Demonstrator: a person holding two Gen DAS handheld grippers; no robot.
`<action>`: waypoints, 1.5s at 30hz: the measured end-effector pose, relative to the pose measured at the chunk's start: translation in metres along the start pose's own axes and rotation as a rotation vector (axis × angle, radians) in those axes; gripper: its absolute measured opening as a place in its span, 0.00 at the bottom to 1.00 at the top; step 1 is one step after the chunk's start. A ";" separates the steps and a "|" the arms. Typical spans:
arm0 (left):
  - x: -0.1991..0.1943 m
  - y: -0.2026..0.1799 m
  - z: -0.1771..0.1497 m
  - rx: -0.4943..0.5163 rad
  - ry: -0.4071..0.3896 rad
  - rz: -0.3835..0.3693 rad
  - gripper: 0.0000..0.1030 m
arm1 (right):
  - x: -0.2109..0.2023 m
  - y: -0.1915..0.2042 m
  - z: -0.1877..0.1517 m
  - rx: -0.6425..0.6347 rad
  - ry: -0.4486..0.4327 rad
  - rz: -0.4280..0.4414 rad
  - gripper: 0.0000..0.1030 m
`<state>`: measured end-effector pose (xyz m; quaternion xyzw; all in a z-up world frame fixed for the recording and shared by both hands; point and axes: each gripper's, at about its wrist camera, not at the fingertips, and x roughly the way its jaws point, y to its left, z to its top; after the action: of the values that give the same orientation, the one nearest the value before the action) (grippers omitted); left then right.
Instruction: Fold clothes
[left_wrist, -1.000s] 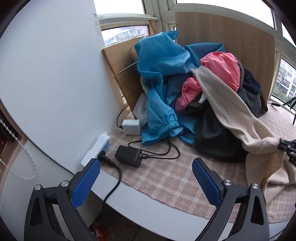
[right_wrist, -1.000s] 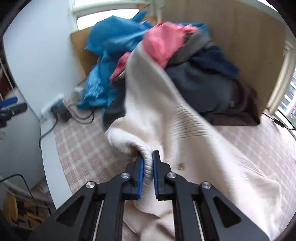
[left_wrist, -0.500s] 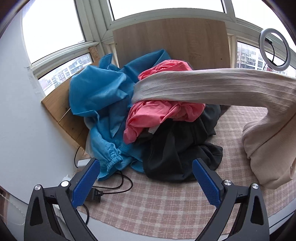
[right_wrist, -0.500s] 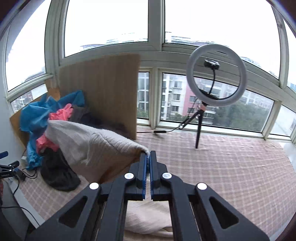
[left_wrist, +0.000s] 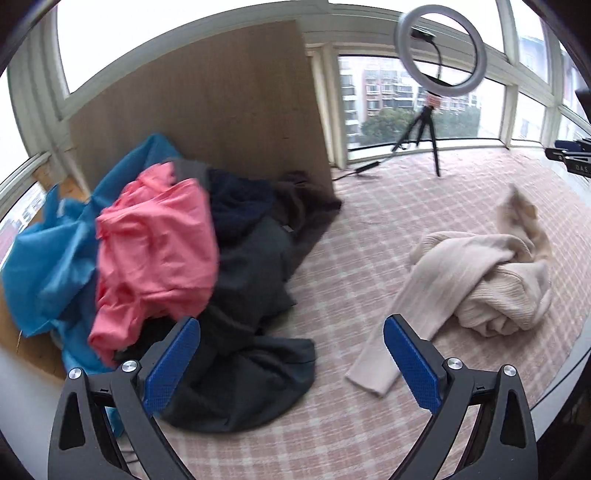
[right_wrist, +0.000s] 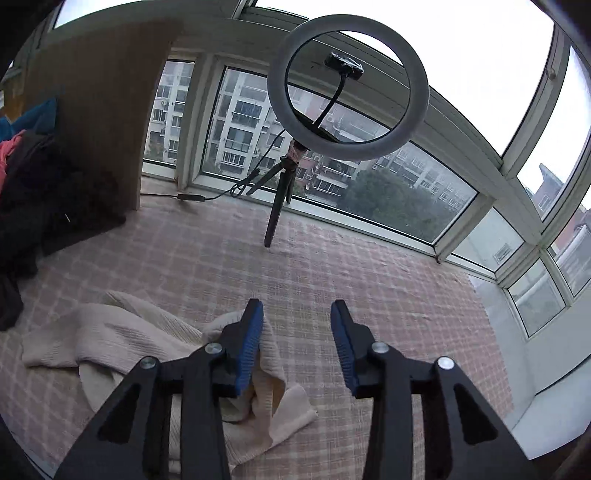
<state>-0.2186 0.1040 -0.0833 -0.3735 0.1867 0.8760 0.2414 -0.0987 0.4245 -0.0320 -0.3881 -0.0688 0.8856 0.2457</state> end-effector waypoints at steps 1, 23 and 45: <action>0.010 -0.016 0.011 0.031 0.001 -0.039 0.97 | 0.000 -0.007 -0.006 0.022 -0.004 0.013 0.47; 0.138 -0.123 0.090 0.036 0.204 -0.391 0.07 | 0.103 -0.022 -0.166 0.350 0.389 0.564 0.40; 0.033 0.040 -0.038 -0.210 0.247 -0.101 0.34 | 0.065 -0.043 -0.091 0.217 0.256 0.459 0.51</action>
<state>-0.2399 0.0615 -0.1263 -0.5105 0.1031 0.8249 0.2200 -0.0542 0.4877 -0.1239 -0.4738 0.1479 0.8639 0.0856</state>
